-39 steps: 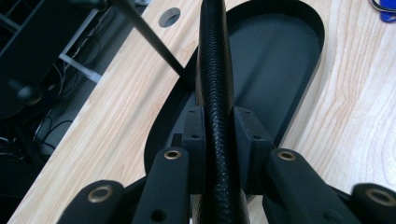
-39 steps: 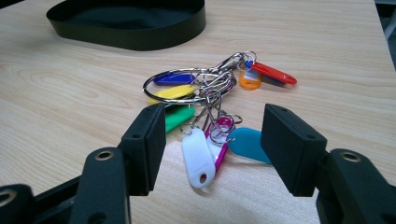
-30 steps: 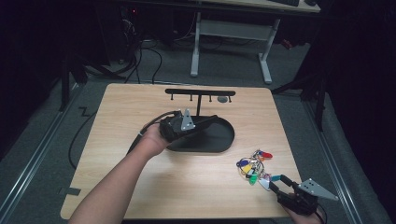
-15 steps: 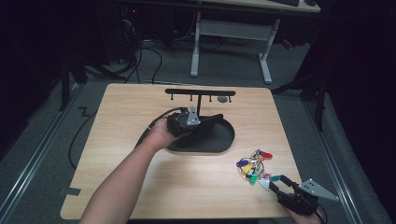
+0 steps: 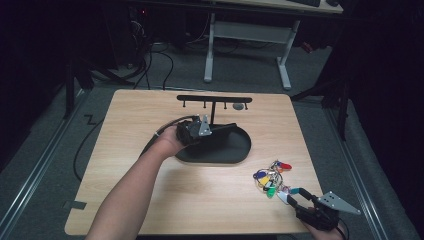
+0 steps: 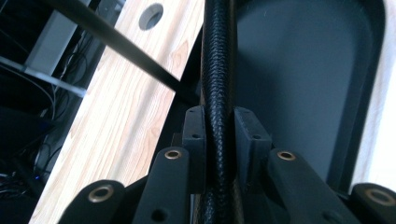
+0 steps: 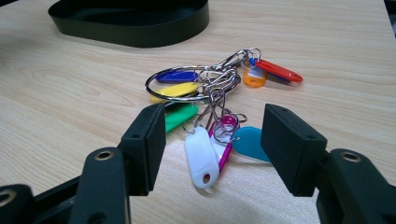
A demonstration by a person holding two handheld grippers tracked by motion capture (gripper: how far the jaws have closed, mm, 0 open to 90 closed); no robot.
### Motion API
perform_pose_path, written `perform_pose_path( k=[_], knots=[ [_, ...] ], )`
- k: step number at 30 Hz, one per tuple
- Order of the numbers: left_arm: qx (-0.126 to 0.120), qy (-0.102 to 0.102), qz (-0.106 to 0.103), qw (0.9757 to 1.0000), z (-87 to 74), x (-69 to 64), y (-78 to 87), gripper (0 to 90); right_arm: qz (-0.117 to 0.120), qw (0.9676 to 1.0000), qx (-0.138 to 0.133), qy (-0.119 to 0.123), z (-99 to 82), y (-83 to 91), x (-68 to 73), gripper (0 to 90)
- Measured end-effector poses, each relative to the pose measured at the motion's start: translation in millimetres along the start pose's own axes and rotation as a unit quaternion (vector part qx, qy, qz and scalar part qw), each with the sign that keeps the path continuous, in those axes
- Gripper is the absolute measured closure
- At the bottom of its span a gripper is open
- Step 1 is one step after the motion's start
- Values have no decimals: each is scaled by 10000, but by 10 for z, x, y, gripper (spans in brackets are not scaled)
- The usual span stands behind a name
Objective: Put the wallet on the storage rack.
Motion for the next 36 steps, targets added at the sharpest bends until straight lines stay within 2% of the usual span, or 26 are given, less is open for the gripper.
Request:
perform_pose_path(
  k=[5,12,15,19,25,29,36],
  knots=[
    [161,-56,28,9999,-49,-16,-50,766,16,10000,5,22,0,-4,6,406],
    [69,78,-63,9999,-68,-59,-47,759,19,10000,28,31,-4,-14,4,406],
    [33,210,-280,9994,-80,-90,-51,750,13,10000,33,37,-3,-15,12,406],
    [-34,272,-364,9990,-100,-138,-60,739,7,10000,40,55,-2,-17,15,406],
    [-67,494,-596,9970,-124,-223,-101,701,4,10000,55,76,-4,-25,20,406],
    [-93,508,-669,9964,-142,-300,-134,674,7,10000,56,76,-5,-25,19,407],
    [-22,599,-832,9947,-139,-336,-177,634,9,10000,68,43,-6,-27,23,407]
  ],
)
Point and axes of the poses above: each handheld gripper's, and its own axes: y roughly backward along the jaws, z roughly out of its top, x roughly to its left, the point moved 2 cm from there along -y, roughly forward along the jaws, and after that the axes turned 4 degrees about z, right-handed, at the moved point
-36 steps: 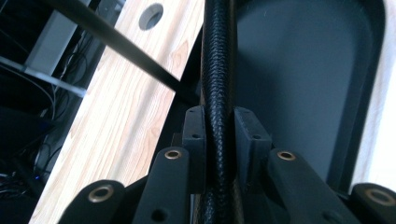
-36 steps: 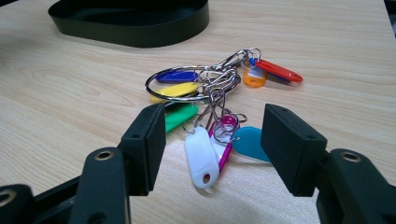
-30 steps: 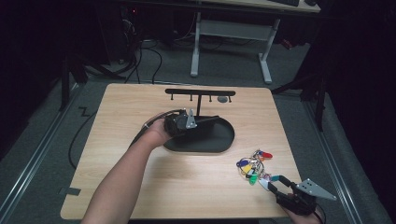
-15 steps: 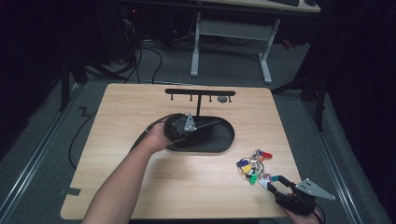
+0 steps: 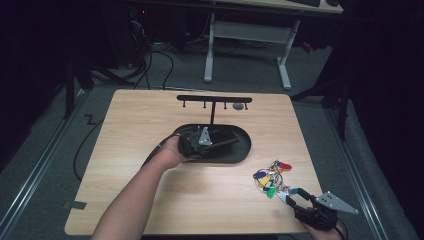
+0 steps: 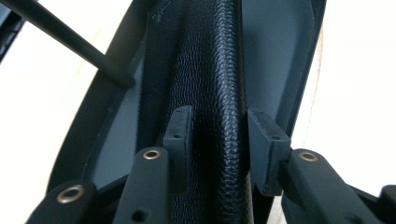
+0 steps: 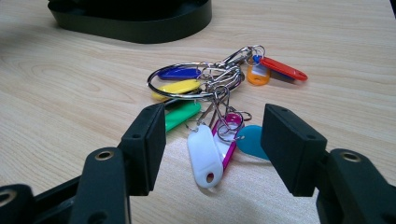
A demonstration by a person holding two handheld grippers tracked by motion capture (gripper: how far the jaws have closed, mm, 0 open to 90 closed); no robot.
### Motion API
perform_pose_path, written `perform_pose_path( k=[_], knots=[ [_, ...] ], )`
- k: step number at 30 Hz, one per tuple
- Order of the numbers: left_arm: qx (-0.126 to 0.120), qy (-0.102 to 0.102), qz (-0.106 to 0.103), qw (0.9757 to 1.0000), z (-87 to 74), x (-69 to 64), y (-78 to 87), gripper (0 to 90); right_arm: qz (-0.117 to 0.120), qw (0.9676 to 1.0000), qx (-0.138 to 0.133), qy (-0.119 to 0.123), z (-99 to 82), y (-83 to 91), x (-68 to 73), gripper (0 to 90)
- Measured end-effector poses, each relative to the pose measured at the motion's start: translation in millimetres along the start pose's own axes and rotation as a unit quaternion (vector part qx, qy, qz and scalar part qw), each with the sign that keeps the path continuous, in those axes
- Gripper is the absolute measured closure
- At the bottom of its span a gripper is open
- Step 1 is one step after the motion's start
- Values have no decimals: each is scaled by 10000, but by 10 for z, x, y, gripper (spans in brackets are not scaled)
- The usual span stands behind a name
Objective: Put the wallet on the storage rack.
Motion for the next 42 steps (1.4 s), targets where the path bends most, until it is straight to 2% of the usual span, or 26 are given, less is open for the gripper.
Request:
perform_pose_path(
  k=[4,7,15,17,22,26,29,31,35,38,41,42],
  knots=[
    [104,182,-97,9997,0,-3,-44,607,0,10000,-11,19,0,2,-8,407],
    [-263,520,-205,9981,30,35,10,606,-3,10000,-14,4,-1,5,-12,407],
    [-262,573,-171,9979,45,19,82,608,2,10000,4,14,1,-5,-7,407],
    [-299,654,-198,9972,39,-11,133,606,2,10000,10,14,0,-7,-8,407],
    [-510,783,-118,9956,0,-102,277,593,14,10000,33,14,2,-13,2,407],
    [-506,942,-11,9943,-112,-165,382,586,5,10000,41,60,5,-19,10,406],
    [-637,1156,92,9912,-214,-208,488,569,-3,10000,51,53,5,-17,14,406],
    [-743,1222,171,9896,-287,-251,571,556,-9,10000,50,50,2,-16,12,406],
    [-736,1359,286,9876,-454,-353,704,539,-15,10000,52,51,0,-16,11,418],
    [-759,1593,297,9839,-619,-419,779,522,-24,10000,65,50,2,-21,16,423],
    [-840,1854,266,9787,-792,-488,860,496,-29,10000,63,55,3,-20,19,428],
    [-849,1907,262,9776,-846,-516,887,491,-31,10000,62,48,3,-20,19,428]
  ],
)
Point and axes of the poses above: each handheld gripper's, and its own axes: y roughly backward along the jaws, z roughly out of its top, x roughly to its left, the point moved 2 cm from there along -y, roughly forward along the jaws, and after that the axes turned 4 degrees about z, right-handed, at the moved point
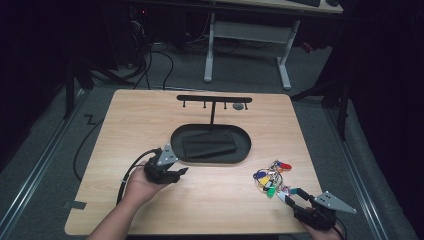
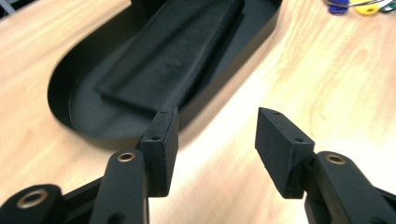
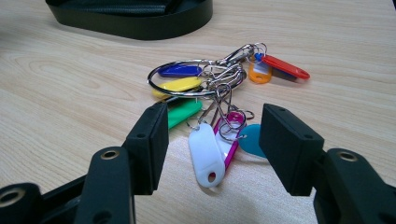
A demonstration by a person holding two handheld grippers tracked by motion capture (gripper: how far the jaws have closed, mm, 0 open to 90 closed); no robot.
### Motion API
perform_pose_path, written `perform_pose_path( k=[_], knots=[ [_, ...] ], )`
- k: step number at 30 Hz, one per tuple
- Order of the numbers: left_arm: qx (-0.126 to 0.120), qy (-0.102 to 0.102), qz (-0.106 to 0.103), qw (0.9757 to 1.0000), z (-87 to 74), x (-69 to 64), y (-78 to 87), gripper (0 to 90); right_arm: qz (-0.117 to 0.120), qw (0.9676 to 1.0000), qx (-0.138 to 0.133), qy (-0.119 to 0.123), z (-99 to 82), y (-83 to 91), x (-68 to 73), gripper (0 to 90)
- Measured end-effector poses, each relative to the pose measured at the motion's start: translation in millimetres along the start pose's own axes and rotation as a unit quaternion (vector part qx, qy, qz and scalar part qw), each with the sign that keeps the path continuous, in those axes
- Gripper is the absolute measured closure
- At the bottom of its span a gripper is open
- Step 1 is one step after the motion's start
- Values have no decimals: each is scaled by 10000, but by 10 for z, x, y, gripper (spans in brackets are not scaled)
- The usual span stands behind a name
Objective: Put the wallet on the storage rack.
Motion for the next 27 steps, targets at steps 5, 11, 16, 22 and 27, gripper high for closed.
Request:
perform_pose_path(
  k=[5,11,16,22,27],
  knots=[
    [-39,253,2,9997,-225,-21,157,457,20,10000,14,16,-3,-8,0,425],
    [8,416,96,9991,-430,-22,332,413,28,10000,22,36,1,-15,9,416],
    [-185,761,322,9964,-693,-101,489,363,28,10000,31,38,0,-18,8,415],
    [-298,930,660,9930,-944,-249,628,301,66,9999,71,71,2,-38,14,414],
    [-285,948,682,9927,-950,-247,628,286,72,9999,59,70,15,-47,21,412]
  ],
)
Point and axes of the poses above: each handheld gripper's, and its own axes: y roughly backward along the jaws, z roughly out of its top, x roughly to its left, the point moved 2 cm from there along -y, roughly forward along the jaws, and after that the axes turned 4 degrees about z, right-handed, at the moved point
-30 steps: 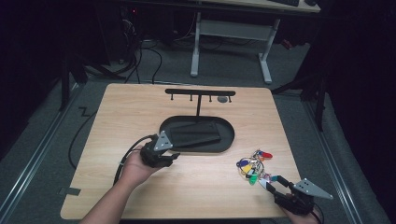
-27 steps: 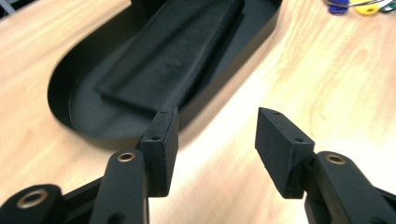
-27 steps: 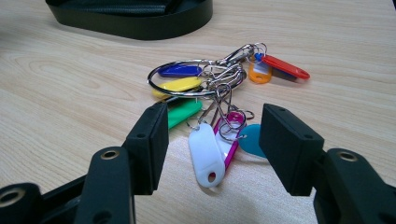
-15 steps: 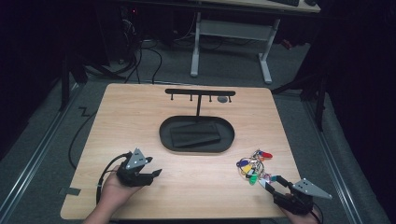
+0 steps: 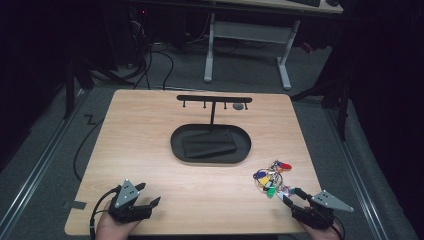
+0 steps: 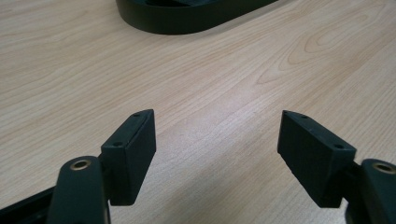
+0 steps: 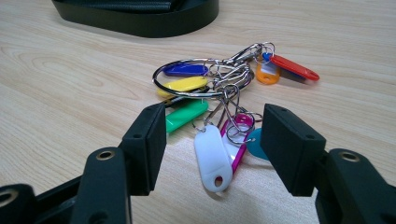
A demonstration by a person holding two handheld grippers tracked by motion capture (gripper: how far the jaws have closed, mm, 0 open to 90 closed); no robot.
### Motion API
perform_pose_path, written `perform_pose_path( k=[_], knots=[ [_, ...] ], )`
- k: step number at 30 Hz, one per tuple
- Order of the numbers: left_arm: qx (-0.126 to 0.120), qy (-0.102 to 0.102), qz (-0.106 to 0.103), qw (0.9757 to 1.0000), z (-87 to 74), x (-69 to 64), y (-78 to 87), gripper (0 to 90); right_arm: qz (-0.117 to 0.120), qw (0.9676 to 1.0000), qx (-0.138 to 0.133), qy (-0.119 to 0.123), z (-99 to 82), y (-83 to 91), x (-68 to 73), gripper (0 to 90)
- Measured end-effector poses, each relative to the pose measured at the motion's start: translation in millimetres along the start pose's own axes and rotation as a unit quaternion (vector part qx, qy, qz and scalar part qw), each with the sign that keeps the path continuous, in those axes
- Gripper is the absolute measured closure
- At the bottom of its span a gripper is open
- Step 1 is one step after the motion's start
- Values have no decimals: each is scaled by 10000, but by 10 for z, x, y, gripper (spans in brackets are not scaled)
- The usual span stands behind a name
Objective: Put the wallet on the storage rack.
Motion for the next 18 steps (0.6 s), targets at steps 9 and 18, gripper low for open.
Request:
perform_pose_path(
  k=[9,18],
  knots=[
    [-68,-145,-82,9998,5,32,20,285,96,9998,144,82,39,-17,64,431],
    [-159,-216,-349,9990,18,32,-5,285,42,9972,734,169,236,-80,200,443]
  ],
)
Point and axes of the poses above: each handheld gripper's, and its own axes: y roughly backward along the jaws, z roughly out of its top, x roughly to its left, the point moved 2 cm from there along -y, roughly forward along the jaws, and after that the axes turned 4 degrees about z, right-handed, at the moved point
